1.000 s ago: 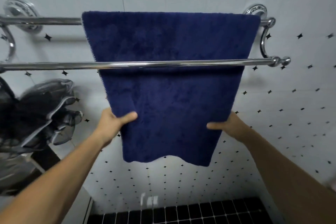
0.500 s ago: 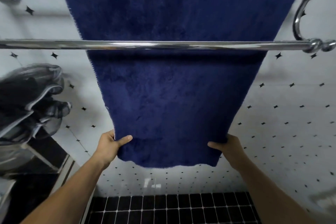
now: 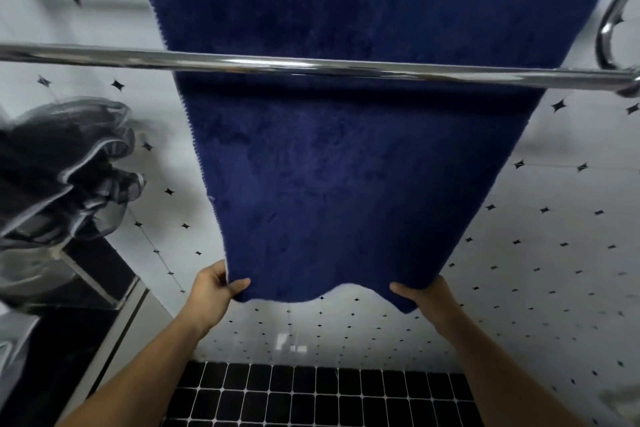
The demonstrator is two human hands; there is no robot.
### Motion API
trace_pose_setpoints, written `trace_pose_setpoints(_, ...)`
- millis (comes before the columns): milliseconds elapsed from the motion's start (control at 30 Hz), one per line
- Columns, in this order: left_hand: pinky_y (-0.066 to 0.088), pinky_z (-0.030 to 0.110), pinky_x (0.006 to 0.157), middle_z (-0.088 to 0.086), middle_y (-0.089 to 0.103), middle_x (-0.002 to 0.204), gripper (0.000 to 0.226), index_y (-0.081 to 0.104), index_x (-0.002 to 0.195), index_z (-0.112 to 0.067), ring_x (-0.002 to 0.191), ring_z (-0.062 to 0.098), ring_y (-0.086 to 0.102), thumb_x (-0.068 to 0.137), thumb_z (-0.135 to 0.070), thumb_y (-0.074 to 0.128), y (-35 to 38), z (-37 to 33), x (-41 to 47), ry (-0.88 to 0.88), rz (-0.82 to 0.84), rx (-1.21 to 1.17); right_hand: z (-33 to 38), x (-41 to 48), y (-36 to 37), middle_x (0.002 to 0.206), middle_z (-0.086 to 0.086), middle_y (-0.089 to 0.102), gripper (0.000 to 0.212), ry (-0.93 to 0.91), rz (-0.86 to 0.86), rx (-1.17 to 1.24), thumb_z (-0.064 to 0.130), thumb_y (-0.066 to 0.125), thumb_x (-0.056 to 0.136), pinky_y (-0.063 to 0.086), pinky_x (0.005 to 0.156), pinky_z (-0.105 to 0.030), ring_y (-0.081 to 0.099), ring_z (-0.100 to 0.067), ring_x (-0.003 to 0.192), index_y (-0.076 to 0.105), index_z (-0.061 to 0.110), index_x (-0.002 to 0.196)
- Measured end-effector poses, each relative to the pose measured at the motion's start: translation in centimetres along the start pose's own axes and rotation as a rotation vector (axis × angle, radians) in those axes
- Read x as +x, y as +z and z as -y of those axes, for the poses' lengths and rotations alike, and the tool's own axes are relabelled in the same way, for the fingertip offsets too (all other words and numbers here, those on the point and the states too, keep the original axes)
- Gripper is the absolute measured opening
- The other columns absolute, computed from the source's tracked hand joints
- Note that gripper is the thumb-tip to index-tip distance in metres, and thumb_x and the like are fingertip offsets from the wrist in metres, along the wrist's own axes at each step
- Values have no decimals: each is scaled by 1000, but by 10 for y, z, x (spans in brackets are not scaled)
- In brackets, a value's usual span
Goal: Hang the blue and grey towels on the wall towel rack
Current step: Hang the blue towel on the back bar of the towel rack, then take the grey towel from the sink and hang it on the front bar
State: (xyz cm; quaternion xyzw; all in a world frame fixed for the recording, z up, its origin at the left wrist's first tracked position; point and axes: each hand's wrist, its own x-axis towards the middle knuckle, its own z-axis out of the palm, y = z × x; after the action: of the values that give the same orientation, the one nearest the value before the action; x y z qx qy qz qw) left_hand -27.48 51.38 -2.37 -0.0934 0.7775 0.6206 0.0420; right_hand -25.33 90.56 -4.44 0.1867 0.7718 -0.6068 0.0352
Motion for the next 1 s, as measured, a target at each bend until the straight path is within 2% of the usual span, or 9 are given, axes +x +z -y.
trace_pose_setpoints(133, 52, 27, 79, 0, 69, 106, 26, 64, 106, -14, 97, 19, 64, 86, 3, 67, -14, 18, -15, -13, 25, 95, -28, -14, 20, 112, -25, 67, 40, 134, -227, -269, 30, 83, 73, 54, 73, -44, 65, -29, 82, 62, 5, 97)
trace_pose_setpoints(233, 51, 13, 72, 6, 63, 112, 26, 63, 104, -10, 99, 18, 61, 85, 7, 66, -49, 42, -34, -90, 84, 121, -54, -38, 40, 137, -25, 53, 76, 341, -56, -361, 32, 81, 76, 51, 84, -40, 59, -31, 103, 47, -3, 134)
trace_pose_setpoints(300, 53, 13, 68, 10, 65, 106, 22, 65, 97, -9, 96, 18, 62, 84, 8, 67, -80, 56, -50, -117, 119, 187, -60, -56, 67, 135, -17, 54, 74, 348, 71, -456, 32, 80, 77, 51, 85, -36, 58, -26, 104, 46, 3, 135)
trace_pose_setpoints(433, 52, 34, 78, 13, 65, 81, 10, 63, 77, 5, 81, 26, 62, 83, 12, 66, -154, 76, -86, -107, 72, 272, -46, -94, 144, 120, -4, 55, 53, 277, 254, -558, 38, 76, 76, 48, 78, -27, 56, -16, 96, 49, 20, 117)
trace_pose_setpoints(567, 45, 11, 59, 12, 58, 69, 16, 59, 77, 3, 64, 10, 57, 84, 17, 60, -246, 88, -128, -110, -74, 302, -14, -136, 259, 104, 2, 60, 42, 144, 451, -591, 39, 78, 71, 53, 81, -29, 61, -16, 94, 55, 24, 102)
trace_pose_setpoints(667, 41, 25, 57, 7, 52, 60, 22, 59, 68, -1, 57, 16, 48, 90, 2, 60, -328, 112, -150, -69, -162, 366, 10, -175, 362, 88, 10, 60, 18, -21, 576, -627, 31, 75, 78, 47, 64, -17, 58, -5, 78, 58, 28, 84)
trace_pose_setpoints(733, 41, 26, 54, 5, 56, 59, 24, 65, 70, -2, 52, 15, 50, 92, -12, 62, -385, 132, -162, -65, -241, 435, 20, -199, 433, 84, 10, 58, 19, -43, 658, -622, 24, 75, 80, 47, 66, -17, 56, -7, 76, 58, 23, 86)
trace_pose_setpoints(867, 38, 8, 58, -14, 64, 66, 8, 69, 78, -20, 64, -4, 56, 84, -18, 73, -477, 163, -178, -64, -278, 527, 37, -238, 567, 81, 7, 59, 29, -89, 708, -592, 29, 79, 77, 46, 61, -16, 56, -7, 71, 53, 26, 89)
trace_pose_setpoints(1000, 43, 18, 65, 2, 67, 78, 8, 66, 78, -14, 73, 18, 61, 85, -15, 70, -535, 191, -186, -167, -284, 569, 51, -260, 663, 108, 1, 50, 61, -158, 628, -621, 37, 78, 76, 42, 74, -27, 54, -17, 93, 45, 22, 124)
